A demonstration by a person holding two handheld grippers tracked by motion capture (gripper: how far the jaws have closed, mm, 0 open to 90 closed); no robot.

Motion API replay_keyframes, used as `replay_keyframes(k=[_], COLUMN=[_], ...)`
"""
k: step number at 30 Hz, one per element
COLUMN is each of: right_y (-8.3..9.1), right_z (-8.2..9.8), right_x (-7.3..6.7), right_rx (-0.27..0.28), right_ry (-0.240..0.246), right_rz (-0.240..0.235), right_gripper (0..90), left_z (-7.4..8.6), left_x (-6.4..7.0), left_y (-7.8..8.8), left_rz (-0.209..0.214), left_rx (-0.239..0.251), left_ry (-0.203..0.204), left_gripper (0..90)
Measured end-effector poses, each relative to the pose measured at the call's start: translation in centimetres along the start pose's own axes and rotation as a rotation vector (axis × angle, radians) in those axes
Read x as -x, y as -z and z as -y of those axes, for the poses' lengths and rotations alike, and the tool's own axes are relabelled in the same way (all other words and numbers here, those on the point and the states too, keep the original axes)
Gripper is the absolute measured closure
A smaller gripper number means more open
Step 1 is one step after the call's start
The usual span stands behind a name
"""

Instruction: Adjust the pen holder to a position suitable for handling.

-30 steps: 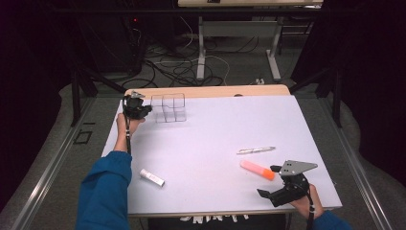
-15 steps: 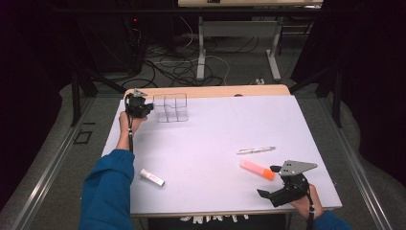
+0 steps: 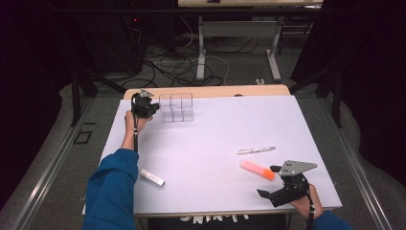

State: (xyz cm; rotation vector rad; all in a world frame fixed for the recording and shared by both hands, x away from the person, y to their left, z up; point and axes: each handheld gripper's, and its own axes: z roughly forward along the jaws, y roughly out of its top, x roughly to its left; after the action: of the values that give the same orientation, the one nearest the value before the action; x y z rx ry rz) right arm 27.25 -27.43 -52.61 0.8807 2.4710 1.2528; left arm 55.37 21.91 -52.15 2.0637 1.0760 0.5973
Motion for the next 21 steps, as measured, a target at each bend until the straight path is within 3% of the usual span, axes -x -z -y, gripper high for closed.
replay_keyframes(k=[15, 21], right_y=[0.0, 0.0], right_z=[0.0, 0.0], right_x=[0.0, 0.1], right_rx=[0.0, 0.001], right_ry=[0.003, 0.006], right_rz=[0.001, 0.0], right_gripper=[1.9, 1.9], left_z=[-1.0, -1.4], left_x=[1.8, 2.8], left_y=[-1.1, -1.7], left_rz=[0.022, 0.027], left_rx=[0.003, 0.02], left_ry=[-0.036, -0.031], left_gripper=[90.0, 90.0])
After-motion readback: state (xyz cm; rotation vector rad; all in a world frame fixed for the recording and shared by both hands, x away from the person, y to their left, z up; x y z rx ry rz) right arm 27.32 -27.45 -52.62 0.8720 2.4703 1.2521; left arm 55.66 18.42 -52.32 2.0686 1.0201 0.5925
